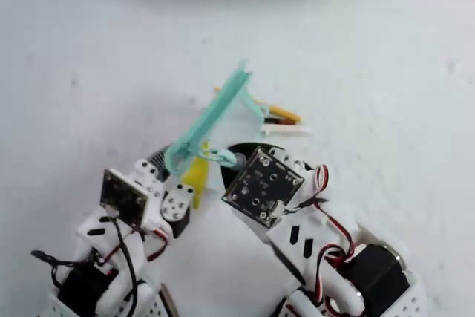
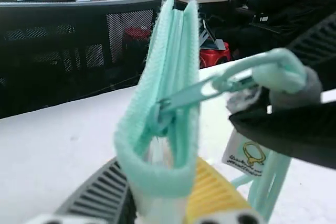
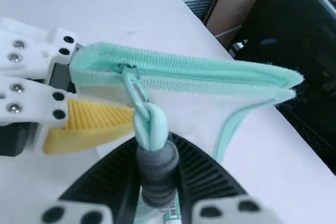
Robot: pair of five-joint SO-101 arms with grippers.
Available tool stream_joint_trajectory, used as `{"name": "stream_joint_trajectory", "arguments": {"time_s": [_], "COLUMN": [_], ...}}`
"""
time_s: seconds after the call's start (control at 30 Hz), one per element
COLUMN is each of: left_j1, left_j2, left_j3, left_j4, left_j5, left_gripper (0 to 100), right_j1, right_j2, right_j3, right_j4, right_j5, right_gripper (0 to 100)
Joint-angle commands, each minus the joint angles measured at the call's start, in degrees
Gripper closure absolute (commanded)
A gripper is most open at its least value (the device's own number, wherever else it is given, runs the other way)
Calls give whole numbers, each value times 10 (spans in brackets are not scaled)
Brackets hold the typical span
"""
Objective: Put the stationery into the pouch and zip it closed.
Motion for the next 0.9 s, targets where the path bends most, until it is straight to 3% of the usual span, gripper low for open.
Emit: {"name": "stream_joint_trajectory", "arguments": {"time_s": [0.0,0.1,0.2,0.27,0.43,0.67,0.87], "left_j1": [-1,-1,-2,-1,9,117,109], "left_j2": [-7,-7,-7,-7,-7,-6,-7], "left_j3": [-65,-105,-141,-149,-148,-66,-53], "left_j4": [-8,70,182,211,224,177,141], "left_j5": [7,-4,-91,-134,-139,-138,-135], "left_gripper": [978,978,978,977,977,976,954], "right_j1": [4,5,7,28,73,73,73], "right_j2": [-6,-9,-10,-7,-7,-5,74], "right_j3": [-27,-27,-28,-29,-28,-26,-72], "right_j4": [8,37,54,53,52,24,11], "right_j5": [-4,-2,-1,-1,-1,-5,-5], "right_gripper": [981,981,981,981,981,981,981]}}
